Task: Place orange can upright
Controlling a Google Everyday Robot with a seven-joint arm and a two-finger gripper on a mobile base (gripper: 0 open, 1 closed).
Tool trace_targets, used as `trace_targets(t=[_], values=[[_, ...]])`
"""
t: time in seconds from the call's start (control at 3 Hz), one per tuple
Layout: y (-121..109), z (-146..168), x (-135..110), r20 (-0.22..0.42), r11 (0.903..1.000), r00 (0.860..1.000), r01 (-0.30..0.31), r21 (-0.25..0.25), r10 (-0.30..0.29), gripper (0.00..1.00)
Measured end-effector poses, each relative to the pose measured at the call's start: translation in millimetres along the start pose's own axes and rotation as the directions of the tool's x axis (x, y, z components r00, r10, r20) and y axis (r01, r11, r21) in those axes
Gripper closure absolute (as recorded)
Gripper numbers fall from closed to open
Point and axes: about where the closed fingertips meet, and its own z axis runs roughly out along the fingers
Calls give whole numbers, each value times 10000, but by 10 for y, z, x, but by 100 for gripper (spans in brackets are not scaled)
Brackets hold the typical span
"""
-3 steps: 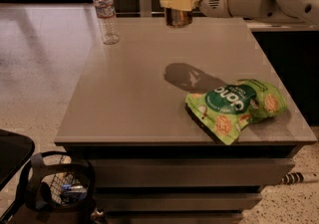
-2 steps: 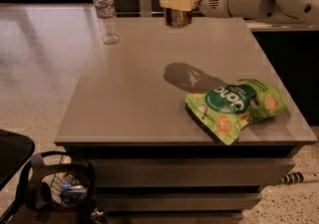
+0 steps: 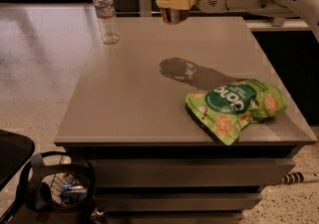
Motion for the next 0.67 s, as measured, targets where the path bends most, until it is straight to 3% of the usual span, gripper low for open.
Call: trace_targets(t=[0.33,0.67], values=[[5,149,78,-458,9895,9948,856,-1168,-914,100],[39,176,220,-672,9764,9867,1346,-1691,-1477,100]])
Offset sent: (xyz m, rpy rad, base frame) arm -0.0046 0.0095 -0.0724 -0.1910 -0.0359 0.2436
